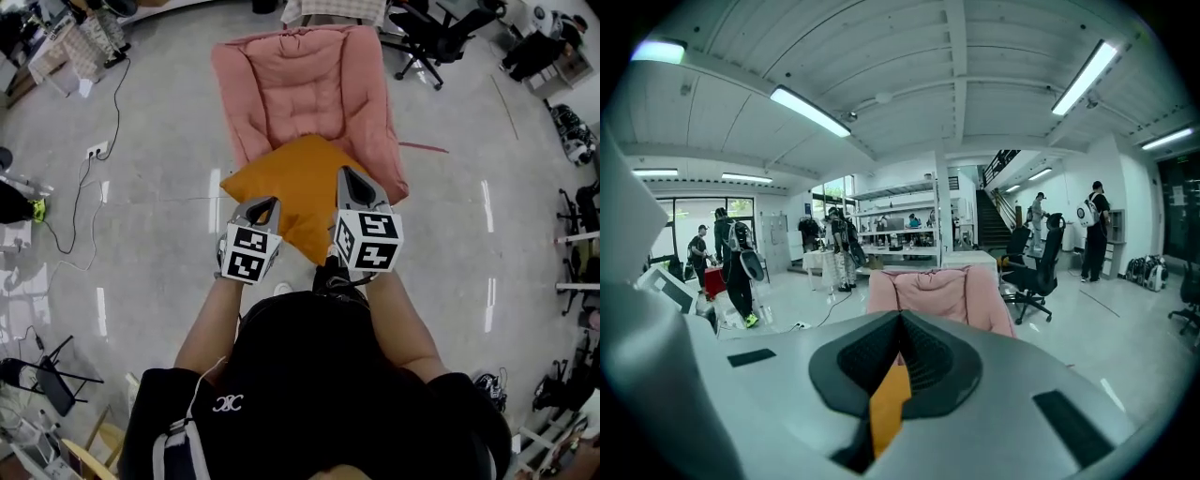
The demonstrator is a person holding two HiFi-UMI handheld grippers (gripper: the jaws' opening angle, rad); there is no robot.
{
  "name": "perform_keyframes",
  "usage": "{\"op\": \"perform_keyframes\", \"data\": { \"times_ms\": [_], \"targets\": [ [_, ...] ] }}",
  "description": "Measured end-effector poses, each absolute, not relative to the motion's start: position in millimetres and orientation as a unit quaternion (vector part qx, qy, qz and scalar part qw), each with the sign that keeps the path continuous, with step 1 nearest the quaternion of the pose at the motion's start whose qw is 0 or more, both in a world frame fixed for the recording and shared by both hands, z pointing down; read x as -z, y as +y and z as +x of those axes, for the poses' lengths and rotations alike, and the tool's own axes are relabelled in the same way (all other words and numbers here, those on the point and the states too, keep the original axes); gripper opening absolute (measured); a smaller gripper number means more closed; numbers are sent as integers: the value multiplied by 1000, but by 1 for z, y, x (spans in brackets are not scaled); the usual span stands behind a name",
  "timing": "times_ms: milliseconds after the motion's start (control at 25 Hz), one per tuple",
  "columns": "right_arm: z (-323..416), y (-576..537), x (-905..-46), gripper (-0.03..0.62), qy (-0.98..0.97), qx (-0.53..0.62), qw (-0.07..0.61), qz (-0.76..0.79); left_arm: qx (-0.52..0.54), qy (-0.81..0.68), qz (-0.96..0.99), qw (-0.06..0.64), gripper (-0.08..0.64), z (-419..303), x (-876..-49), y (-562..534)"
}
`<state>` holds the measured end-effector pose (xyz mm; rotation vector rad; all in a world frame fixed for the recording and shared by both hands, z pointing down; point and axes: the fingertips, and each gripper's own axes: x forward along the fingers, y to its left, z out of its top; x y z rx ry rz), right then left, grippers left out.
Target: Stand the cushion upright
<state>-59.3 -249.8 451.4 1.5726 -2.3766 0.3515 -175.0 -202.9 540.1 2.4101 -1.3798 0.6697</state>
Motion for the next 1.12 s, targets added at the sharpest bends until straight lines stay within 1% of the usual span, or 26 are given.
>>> {"op": "perform_keyframes", "data": {
  "times_ms": [120, 320, 400, 520, 640, 760, 1040, 1080, 1120],
  "targets": [
    [-61, -261, -460, -2, -831, -126, 150, 521, -273, -466, 831, 135, 0, -170, -562, -210],
    [-52, -279, -472, -2, -836, -127, 172, 506, -325, -426, 827, 170, 3, -162, -608, -221],
    [-44, -283, -479, -2, -833, -131, 178, 506, -348, -406, 824, 186, 164, -161, -631, -222],
    [-27, -287, -489, -2, -827, -133, 189, 513, -403, -378, 814, 180, 213, -163, -667, -221],
    [-6, -293, -494, -2, -815, -136, 196, 529, -457, -333, 804, 183, 299, -162, -703, -212],
    [10, -296, -495, -2, -804, -142, 192, 545, -480, -317, 795, 193, 353, -165, -727, -211],
    [33, -297, -503, -2, -792, -150, 197, 558, -486, -334, 779, 211, 371, -162, -756, -225],
    [36, -296, -505, -2, -791, -151, 199, 559, -491, -338, 774, 212, 362, -161, -761, -227],
    [38, -296, -506, -2, -789, -152, 201, 560, -497, -341, 769, 212, 333, -160, -766, -228]
  ]
}}
